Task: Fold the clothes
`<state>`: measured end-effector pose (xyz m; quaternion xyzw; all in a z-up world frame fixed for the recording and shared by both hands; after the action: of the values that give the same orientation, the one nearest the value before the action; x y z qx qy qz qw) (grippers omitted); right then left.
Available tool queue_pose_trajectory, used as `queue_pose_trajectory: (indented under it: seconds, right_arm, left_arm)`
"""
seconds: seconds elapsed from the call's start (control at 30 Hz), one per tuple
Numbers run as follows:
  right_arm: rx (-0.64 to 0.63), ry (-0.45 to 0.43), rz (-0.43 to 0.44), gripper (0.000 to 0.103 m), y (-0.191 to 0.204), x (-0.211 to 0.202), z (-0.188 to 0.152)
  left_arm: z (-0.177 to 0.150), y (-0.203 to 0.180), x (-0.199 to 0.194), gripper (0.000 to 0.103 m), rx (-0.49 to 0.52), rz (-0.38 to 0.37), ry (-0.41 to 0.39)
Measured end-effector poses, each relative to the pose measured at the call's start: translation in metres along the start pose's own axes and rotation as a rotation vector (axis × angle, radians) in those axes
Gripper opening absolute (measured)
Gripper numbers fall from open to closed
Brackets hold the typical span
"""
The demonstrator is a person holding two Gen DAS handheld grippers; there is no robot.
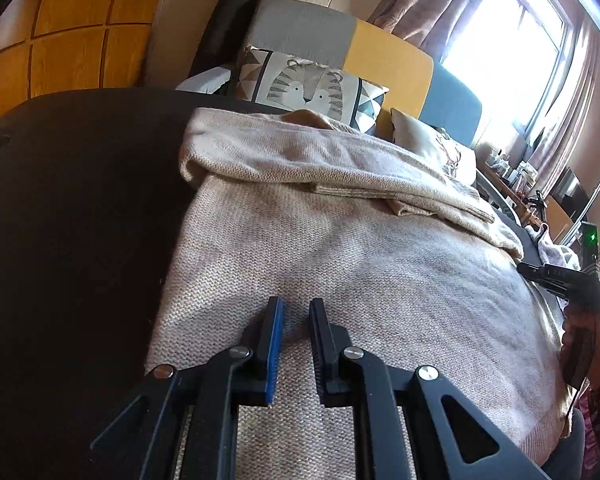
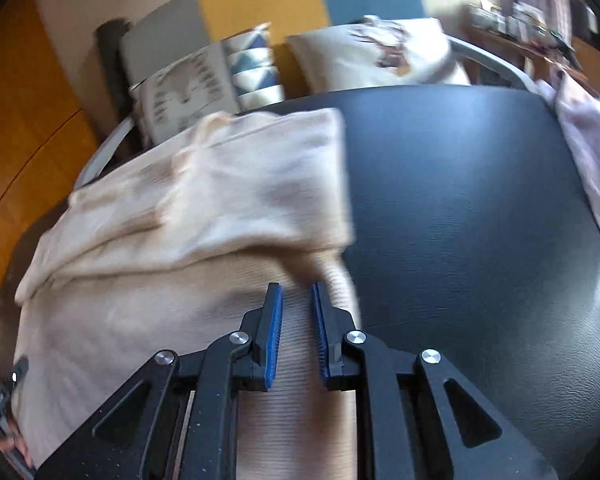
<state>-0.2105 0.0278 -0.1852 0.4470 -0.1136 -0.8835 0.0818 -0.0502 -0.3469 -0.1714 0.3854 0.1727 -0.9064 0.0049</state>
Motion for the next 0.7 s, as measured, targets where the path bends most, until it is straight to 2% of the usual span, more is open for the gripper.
queue_pose_trajectory:
  seconds: [0.17, 0.33, 0.43, 0.5, 0.57, 0.7]
  right_arm:
    - [-0.029, -0.008, -0.035, 0.009, 0.001, -0.001, -0.002]
    - [0.011, -0.021, -0.05, 0.008, -0.008, -0.006, 0.001]
    - [0.024, -0.054, 0.017, 0.013, 0.001, -0.028, -0.001]
    - [-0.009, -0.058, 0.037, 0.013, 0.014, -0.039, -0.006]
    - [-0.083, -0.034, 0.016, 0.013, 0.028, -0.041, -0.01]
    - [-0.149, -0.008, -0.017, 0.013, 0.041, -0.023, -0.004]
  left_arm:
    - [0.0, 0.001, 0.0, 0.013, -0.003, -0.004, -0.002]
    - [0.0, 0.001, 0.0, 0.013, -0.005, -0.008, -0.002]
    - [0.001, 0.002, 0.0, 0.013, -0.01, -0.016, -0.004]
    - [0.001, 0.003, 0.0, 0.013, -0.015, -0.023, -0.007]
    - [0.001, 0.003, 0.0, 0.013, -0.017, -0.027, -0.009]
    - [0.001, 0.003, 0.001, 0.013, -0.018, -0.029, -0.009]
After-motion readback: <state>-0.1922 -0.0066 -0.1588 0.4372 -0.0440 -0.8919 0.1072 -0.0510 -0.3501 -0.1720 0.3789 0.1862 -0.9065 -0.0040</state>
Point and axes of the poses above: each gripper's, at about its wrist camera, not at the fingertips, and x roughly the way its jaws point, y to its left, z to its top, the point moved 9 cm from there along x, roughly the way its jaws point, and after that the axes turned 2 degrees about y, right-handed, at the moved point
